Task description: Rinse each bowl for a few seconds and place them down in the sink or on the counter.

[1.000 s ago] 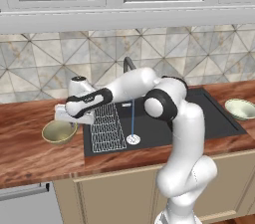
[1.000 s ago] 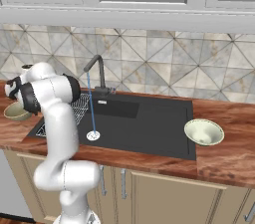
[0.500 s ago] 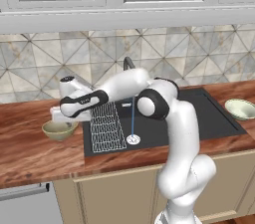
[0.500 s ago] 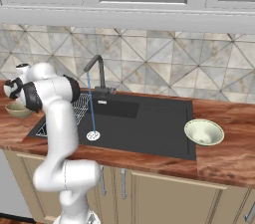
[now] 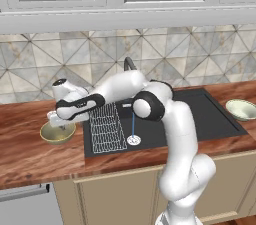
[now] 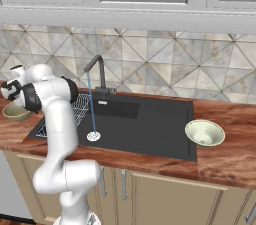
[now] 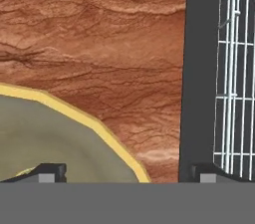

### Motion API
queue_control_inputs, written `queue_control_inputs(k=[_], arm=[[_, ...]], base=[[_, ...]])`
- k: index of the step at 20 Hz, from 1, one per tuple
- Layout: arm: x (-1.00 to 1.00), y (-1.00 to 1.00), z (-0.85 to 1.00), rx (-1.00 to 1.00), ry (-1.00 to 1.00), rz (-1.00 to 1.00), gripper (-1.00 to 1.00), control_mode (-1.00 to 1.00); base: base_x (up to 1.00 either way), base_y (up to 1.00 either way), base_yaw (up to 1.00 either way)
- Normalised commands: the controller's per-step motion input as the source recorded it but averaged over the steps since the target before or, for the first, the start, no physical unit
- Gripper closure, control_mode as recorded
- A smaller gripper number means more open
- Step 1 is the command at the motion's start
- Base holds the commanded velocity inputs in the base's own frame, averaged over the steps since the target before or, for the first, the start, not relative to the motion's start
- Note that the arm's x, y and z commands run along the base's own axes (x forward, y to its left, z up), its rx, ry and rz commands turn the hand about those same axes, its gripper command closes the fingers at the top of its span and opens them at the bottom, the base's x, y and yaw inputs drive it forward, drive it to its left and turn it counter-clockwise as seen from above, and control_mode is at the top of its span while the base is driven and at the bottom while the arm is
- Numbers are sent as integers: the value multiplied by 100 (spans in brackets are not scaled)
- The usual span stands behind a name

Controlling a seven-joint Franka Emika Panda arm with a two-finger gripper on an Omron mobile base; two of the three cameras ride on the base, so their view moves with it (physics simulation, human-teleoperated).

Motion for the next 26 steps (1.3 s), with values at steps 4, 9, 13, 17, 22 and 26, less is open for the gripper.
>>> queue_control_inputs(k=[4,9,13,17,22,26], arm=[[0,2,32,0,-4,6,-100,-100],[0,1,42,-1,-4,6,-100,-100],[-1,-4,42,-3,-7,6,-100,-100],[-9,-9,43,-2,-9,7,-100,-100],[-20,-12,47,-1,-12,7,-100,-100],[-23,-17,52,0,-13,7,-100,-100]], base=[[0,0,0],[0,0,0],[0,0,0],[0,0,0],[0,0,0],[0,0,0]])
